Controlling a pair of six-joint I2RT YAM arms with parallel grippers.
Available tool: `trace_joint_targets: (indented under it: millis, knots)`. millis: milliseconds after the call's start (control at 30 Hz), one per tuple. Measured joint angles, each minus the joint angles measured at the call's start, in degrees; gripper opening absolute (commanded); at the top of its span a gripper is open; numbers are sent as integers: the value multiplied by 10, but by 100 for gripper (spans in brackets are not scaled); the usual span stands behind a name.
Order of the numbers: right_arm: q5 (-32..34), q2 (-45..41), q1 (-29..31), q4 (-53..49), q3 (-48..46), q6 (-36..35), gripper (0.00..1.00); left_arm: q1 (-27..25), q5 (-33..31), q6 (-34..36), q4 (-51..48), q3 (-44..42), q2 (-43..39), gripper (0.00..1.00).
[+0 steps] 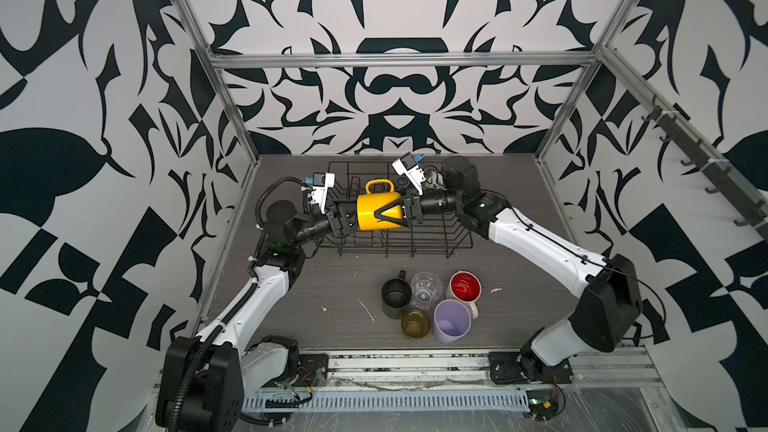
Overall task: Load the cups into the dish rack
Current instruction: 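Open the left gripper and pull the yellow mug away with the right gripper, then lower the yellow mug upside down into the rack with the right gripper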
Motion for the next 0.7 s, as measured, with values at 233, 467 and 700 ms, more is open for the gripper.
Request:
trace_joint_targets:
  millis: [233, 467, 700]
  knots:
    - [90, -64, -36, -118, 23, -46, 0, -3, -28, 34, -17, 0, -34, 99]
    - [239, -102, -63, -262, 35, -103, 0, -7, -106, 62, -68, 0, -63, 99]
    - [379, -97, -64, -396, 51, -140, 0, -7, -198, 80, -72, -38, -116, 99]
